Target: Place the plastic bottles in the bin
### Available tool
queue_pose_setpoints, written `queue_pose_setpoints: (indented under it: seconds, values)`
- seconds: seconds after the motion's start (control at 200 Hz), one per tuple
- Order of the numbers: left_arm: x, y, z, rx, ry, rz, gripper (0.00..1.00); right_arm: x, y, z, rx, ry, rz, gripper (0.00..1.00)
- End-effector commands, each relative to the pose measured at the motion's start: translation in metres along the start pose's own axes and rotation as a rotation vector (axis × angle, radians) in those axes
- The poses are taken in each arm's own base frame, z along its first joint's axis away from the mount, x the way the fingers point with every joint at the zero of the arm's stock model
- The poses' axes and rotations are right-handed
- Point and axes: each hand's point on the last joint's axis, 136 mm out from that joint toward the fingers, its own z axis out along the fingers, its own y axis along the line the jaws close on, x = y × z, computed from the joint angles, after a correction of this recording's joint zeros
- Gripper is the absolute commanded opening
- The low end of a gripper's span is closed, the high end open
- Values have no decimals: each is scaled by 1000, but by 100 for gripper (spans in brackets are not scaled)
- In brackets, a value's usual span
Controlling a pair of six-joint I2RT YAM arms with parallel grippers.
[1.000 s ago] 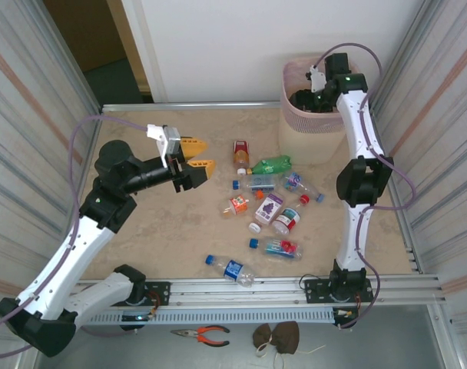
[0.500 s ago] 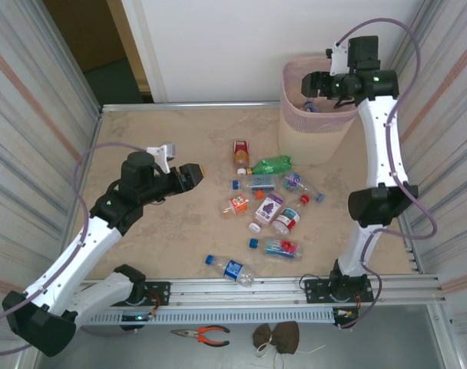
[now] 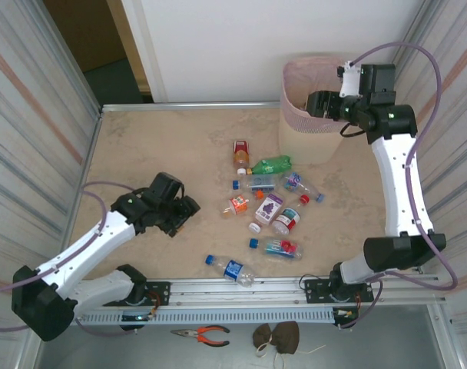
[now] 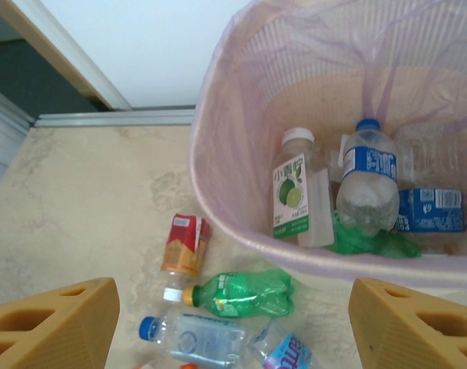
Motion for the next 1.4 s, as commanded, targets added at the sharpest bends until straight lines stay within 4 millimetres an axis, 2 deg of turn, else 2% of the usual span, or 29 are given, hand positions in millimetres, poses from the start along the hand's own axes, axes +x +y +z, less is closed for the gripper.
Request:
queue_pose_setpoints:
  seconds: [0.0,0.22,0.391,0.536,0.762,0.957,1.082,1.398]
  values:
    - [21,21,14,-74,68,-112,66,-1,6,-15,-12,-51,16,77]
    - [54,37,37,-155,173,-163,77,13,7,-30,-6,-61,20,77]
    - [79,42,58,-163,250,-213,77,18,6,-40,9,-65,13,77]
    - [90,48,68,-174,275,-255,73,21,7,-44,5,-65,9,77]
    - [103,50,78,-180,299,-286,71,22,9,-49,-2,-66,2,77]
    - [110,49,84,-183,310,-282,62,22,11,-51,-8,-66,-7,76]
    - [110,54,85,-196,296,-321,54,22,11,-51,-9,-65,-9,75]
    - [101,64,87,-204,238,-375,42,23,14,-53,-25,-61,-14,73]
